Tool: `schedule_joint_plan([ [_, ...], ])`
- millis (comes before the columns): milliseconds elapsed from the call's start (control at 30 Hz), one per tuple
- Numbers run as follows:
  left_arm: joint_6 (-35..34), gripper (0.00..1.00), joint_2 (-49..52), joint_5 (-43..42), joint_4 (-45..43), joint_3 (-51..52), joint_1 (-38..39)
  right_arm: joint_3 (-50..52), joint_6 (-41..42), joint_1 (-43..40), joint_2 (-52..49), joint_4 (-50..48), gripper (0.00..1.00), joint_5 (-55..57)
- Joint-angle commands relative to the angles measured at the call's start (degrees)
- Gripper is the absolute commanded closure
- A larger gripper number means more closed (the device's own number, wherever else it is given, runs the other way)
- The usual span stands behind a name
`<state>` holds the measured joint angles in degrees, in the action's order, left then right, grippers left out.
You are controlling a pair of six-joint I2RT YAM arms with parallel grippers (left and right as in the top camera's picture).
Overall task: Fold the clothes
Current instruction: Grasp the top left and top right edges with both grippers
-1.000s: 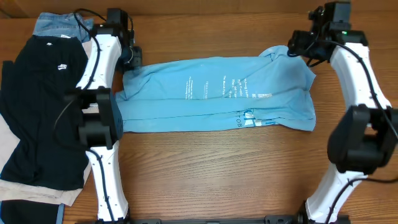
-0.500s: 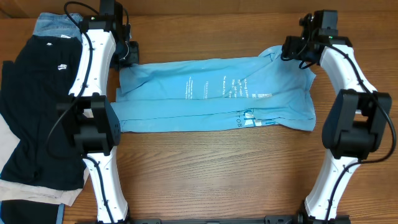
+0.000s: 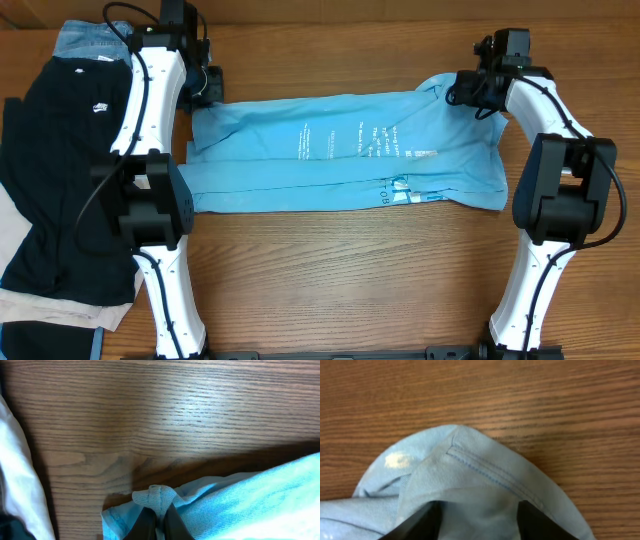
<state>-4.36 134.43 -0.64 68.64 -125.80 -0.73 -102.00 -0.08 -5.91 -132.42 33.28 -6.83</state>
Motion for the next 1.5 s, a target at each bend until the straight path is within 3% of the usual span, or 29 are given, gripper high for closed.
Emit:
schedule_joint_plan([
  [0, -0.96, 0.96, -1.07, -0.39, 0.13, -0.79, 0.02, -0.98, -0.15, 0.28, 0.48, -1.09, 0.49, 0.76],
  [633, -0.96, 0.96, -1.07, -0.37, -0.15, -0.79, 0.02, -0.98, -0.17, 1.07, -2.73, -5.9, 0.52, -3.74],
  [833, -0.98, 0.96, -1.07, -0.42, -0.76, -0.79, 0.02, -0.98, -0.17, 1.42, -2.8, -5.99, 0.67, -3.72],
  [967, -0.98, 0.96, -1.07, -0.42, -1.31, -0.79, 0.02, -1.27, 1.4, 1.42, -2.82, -5.6, 0.96, -3.65],
  [1000, -0.98, 0.96, -1.07, -0.42, -1.68, -0.79, 0.02, -1.64, 1.99, 1.4, -2.82, -5.18, 0.96, -3.5],
  [1200, -1.46, 0.96, -1.09, -0.48, -2.49, -1.51, 0.0, -11.78, 3.06, 1.4, -2.8, 5.6, 0.96, -2.54],
  [1467, -1.4, 0.96, -1.09, -0.42, 1.62, -8.59, 0.0, -36.59, 3.1, 1.22, -2.8, 32.02, 0.96, -1.77],
])
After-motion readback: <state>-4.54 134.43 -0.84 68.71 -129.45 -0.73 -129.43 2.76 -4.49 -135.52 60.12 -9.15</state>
